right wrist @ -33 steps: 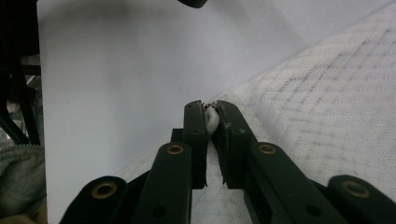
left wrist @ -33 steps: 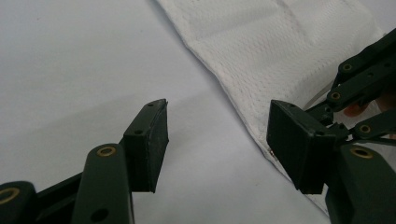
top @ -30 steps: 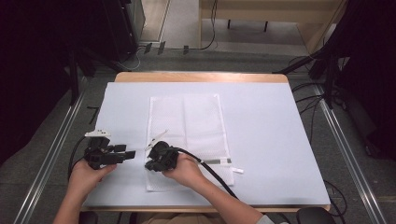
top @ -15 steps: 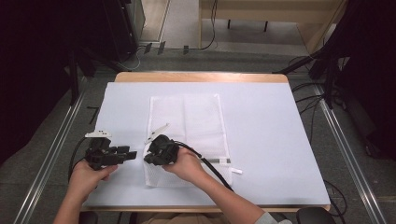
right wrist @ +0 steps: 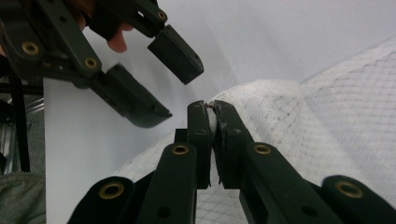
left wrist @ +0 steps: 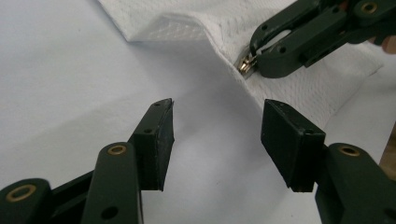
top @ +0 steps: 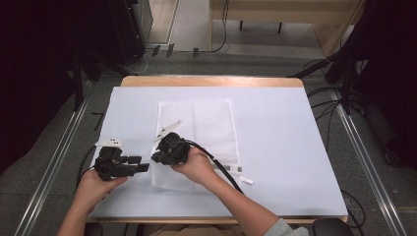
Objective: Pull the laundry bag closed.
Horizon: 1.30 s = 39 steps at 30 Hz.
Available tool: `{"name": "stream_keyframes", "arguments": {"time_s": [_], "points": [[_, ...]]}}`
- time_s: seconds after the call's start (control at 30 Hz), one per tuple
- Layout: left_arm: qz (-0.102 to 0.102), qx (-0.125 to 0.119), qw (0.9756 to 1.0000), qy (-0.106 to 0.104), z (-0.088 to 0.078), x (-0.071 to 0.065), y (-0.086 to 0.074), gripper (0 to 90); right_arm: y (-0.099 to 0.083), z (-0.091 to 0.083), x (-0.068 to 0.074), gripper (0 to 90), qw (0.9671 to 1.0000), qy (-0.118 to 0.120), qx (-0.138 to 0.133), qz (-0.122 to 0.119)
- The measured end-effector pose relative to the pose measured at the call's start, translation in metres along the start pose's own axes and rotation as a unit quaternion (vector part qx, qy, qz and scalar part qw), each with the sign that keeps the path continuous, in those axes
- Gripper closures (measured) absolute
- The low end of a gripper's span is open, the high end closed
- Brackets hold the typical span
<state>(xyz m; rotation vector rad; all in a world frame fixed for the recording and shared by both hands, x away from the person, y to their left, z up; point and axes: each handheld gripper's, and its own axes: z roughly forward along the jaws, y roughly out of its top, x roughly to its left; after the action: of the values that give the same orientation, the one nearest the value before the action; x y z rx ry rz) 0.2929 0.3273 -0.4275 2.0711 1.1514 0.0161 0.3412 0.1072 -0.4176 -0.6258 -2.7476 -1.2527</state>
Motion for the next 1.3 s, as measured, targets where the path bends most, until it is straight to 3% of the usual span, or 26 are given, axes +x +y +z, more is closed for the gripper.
{"name": "stream_keyframes", "arguments": {"time_s": [0.43,0.57,0.7,0.73,0.77,1.3], "points": [[0.006,0.011,0.9998,-0.013,0.008,-0.004,0.002,43.6,0.004,0.002,0.003,87.1,1.0000,0.000,0.000,-0.002],[0.015,0.013,0.9995,-0.026,0.008,-0.006,0.003,43.7,0.003,0.003,0.003,87.1,0.9999,-0.007,0.004,-0.010],[0.014,0.015,0.9995,-0.024,0.009,-0.007,0.003,43.9,0.003,0.004,0.002,87.1,1.0000,-0.004,0.003,-0.005],[0.014,0.018,0.9995,-0.022,0.011,-0.007,0.003,44.4,0.004,0.002,0.003,87.1,0.9999,0.010,-0.004,0.003],[0.010,0.019,0.9995,-0.022,0.014,-0.007,0.005,44.6,0.004,0.002,0.004,87.1,0.9999,0.009,-0.005,0.000],[0.024,0.039,0.9988,-0.019,0.021,-0.009,0.007,64.3,0.005,-0.004,0.009,87.1,0.9993,0.036,0.000,-0.008]]}}
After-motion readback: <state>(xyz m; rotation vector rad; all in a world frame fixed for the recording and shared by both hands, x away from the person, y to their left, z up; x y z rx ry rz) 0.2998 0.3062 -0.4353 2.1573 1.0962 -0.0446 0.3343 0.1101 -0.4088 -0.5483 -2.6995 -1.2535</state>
